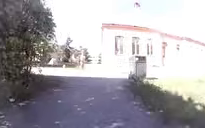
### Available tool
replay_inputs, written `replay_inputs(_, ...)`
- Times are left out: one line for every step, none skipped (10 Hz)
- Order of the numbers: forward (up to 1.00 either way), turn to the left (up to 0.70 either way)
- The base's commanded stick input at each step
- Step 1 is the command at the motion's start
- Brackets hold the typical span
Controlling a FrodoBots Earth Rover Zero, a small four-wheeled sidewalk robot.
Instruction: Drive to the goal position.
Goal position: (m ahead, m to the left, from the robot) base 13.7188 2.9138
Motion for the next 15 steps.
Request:
replay_inputs(1.00, 0.00)
replay_inputs(1.00, 0.00)
replay_inputs(1.00, 0.00)
replay_inputs(1.00, 0.00)
replay_inputs(1.00, 0.00)
replay_inputs(1.00, 0.00)
replay_inputs(1.00, 0.00)
replay_inputs(1.00, 0.00)
replay_inputs(1.00, 0.00)
replay_inputs(1.00, 0.00)
replay_inputs(1.00, 0.00)
replay_inputs(1.00, 0.00)
replay_inputs(1.00, 0.00)
replay_inputs(1.00, 0.00)
replay_inputs(1.00, 0.00)
